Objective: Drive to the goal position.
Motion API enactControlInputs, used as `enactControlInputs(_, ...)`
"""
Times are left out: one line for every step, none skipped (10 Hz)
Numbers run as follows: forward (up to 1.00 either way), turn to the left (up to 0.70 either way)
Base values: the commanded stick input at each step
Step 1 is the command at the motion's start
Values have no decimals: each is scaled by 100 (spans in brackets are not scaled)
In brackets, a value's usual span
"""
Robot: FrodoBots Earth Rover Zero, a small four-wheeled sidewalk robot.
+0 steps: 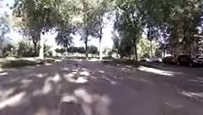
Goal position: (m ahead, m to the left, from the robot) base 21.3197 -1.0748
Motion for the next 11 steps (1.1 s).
enactControlInputs(85,0)
enactControlInputs(85,0)
enactControlInputs(85,0)
enactControlInputs(85,0)
enactControlInputs(85,0)
enactControlInputs(85,0)
enactControlInputs(85,0)
enactControlInputs(85,0)
enactControlInputs(85,29)
enactControlInputs(85,32)
enactControlInputs(85,34)
